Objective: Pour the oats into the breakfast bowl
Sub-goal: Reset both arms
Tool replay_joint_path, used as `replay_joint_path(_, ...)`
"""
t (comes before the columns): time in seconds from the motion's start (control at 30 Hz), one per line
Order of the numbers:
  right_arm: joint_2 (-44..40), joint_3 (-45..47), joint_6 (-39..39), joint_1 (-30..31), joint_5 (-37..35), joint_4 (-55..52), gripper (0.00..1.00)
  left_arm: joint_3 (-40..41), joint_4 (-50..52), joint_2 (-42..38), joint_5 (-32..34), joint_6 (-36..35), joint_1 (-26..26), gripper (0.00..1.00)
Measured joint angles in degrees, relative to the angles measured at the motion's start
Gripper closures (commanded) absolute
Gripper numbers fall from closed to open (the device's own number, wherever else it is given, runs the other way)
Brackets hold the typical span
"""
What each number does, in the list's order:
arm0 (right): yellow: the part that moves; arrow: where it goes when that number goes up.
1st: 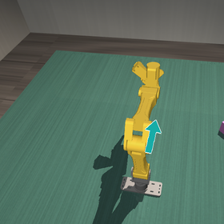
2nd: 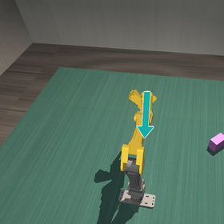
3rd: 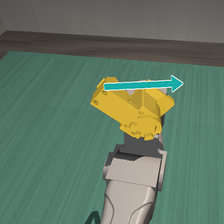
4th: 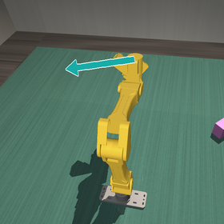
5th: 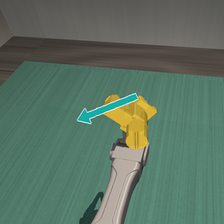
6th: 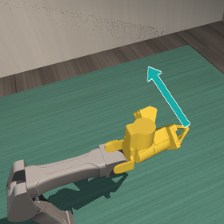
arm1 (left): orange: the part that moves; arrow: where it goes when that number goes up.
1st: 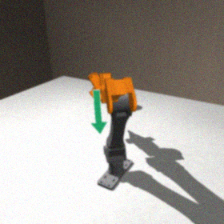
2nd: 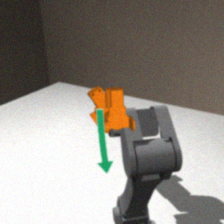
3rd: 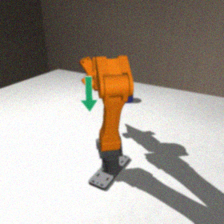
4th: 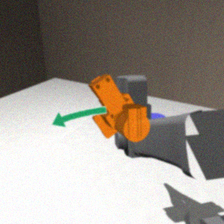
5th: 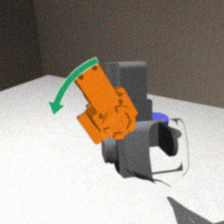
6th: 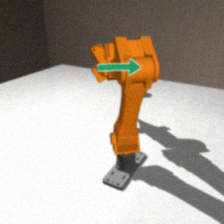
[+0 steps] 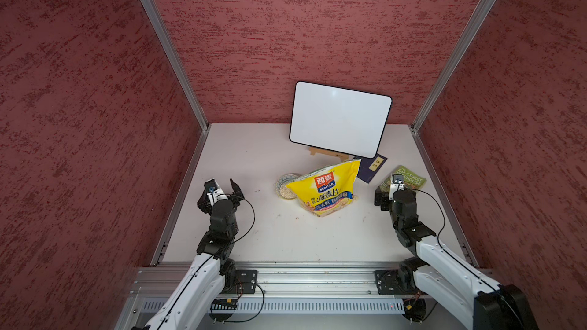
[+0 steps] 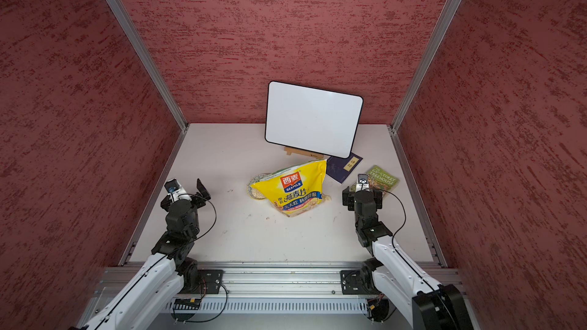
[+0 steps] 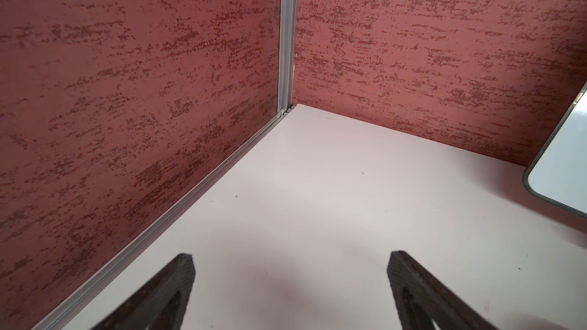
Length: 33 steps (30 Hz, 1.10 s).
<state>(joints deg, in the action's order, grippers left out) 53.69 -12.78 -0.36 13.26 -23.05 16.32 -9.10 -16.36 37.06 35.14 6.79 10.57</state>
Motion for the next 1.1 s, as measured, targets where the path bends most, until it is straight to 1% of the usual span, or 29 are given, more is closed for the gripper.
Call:
replay_joint_path(0.13, 8.7, 1.1, -0.6, -1.2, 1.3, 13.4, 0.01, 2.5, -11.1, 8.2, -5.7, -0.4, -3.9, 0.0)
replay_joint_path(0.27, 16.8, 1.0, -2.3, -1.6, 3.4, 25.7, 0.01, 3.7, -21.1, 18.1, -11.1, -1.9, -6.4, 0.0)
replay_joint_path(0.5, 32.3, 0.2, -5.2, -3.1, 7.1, 44.2, 0.01, 2.5, -38.1, 34.6, -20.4, -5.7, -7.7, 0.0)
replay_joint_path(0.63, 36.2, 0.9, -5.2, -5.2, 9.9, 50.6, 0.01, 0.7, -49.3, 47.6, -25.0, -7.6, -8.0, 0.0)
replay_joint_path(0.67, 36.7, 0.7, -5.2, -5.4, 10.5, 51.1, 0.01, 0.3, -51.3, 50.6, -25.9, -8.1, -8.0, 0.0)
replay_joint_path(0.7, 36.7, 0.6, -5.2, -5.6, 11.2, 50.9, 0.01, -0.2, -51.1, 51.8, -26.7, -8.5, -8.0, 0.0)
replay_joint_path(0.8, 36.5, -2.1, -4.9, -6.3, 12.8, 48.6, 0.01, -2.8, -50.1, 51.7, -29.2, -9.7, -8.0, 0.0)
replay_joint_path(0.93, 36.2, -7.8, -2.6, -9.6, 15.4, 42.7, 0.01, -7.7, -46.9, 51.3, -30.6, -9.9, -8.4, 0.0)
replay_joint_path(1.1, 35.5, -8.5, -1.0, -11.5, 16.8, 39.4, 0.01, -11.0, -41.5, 51.1, -31.1, -8.1, -11.0, 0.0)
